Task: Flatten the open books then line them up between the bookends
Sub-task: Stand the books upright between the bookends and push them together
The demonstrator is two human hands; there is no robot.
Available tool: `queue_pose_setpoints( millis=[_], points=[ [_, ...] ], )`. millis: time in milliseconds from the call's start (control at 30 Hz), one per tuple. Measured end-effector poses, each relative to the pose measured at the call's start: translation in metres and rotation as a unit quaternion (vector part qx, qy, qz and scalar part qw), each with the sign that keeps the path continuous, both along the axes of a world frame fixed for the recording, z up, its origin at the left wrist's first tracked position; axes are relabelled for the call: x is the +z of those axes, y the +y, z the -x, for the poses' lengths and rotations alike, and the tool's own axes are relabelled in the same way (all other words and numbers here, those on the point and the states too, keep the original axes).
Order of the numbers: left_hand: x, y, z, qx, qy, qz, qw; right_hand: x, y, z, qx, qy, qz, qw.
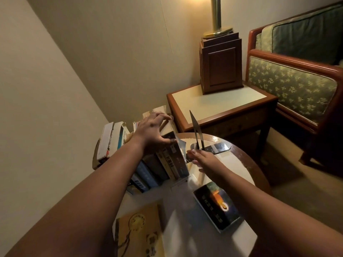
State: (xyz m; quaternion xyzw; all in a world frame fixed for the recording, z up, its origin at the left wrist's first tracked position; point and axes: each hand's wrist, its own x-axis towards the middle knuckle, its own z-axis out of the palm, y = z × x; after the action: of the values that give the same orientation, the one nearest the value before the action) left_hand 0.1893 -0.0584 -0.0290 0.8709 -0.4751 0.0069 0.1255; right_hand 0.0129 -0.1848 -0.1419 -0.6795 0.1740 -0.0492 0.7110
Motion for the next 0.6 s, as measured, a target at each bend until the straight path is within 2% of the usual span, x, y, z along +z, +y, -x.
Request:
queue_pose_setpoints(
  millis=[67,133,200,367,500,600],
  points=[
    [0.0,0.0,0.001,0.004,0.0,0.002,1.0,-0.016,0.0,0.026,-0.008,0.001,0.097,0.995],
    [0.001,0.0,0.003,0.012,0.005,0.002,1.0,-0.032,-0.003,0.053,-0.009,0.036,0.226,0.973],
    [0.002,-0.001,0.005,0.021,0.012,0.001,1.0,-0.043,-0.003,0.077,0.005,0.076,0.308,0.948],
    [0.002,-0.002,0.005,0.029,0.008,-0.005,1.0,-0.058,0.008,0.115,0.121,0.159,0.436,0.877],
    [0.001,-0.004,0.006,0.032,-0.002,-0.009,0.999,-0.055,0.003,0.116,0.122,0.163,0.451,0.869],
    [0.001,-0.002,0.006,0.035,0.0,-0.015,0.999,-0.051,-0.009,0.108,0.112,0.176,0.495,0.844]
  ],
)
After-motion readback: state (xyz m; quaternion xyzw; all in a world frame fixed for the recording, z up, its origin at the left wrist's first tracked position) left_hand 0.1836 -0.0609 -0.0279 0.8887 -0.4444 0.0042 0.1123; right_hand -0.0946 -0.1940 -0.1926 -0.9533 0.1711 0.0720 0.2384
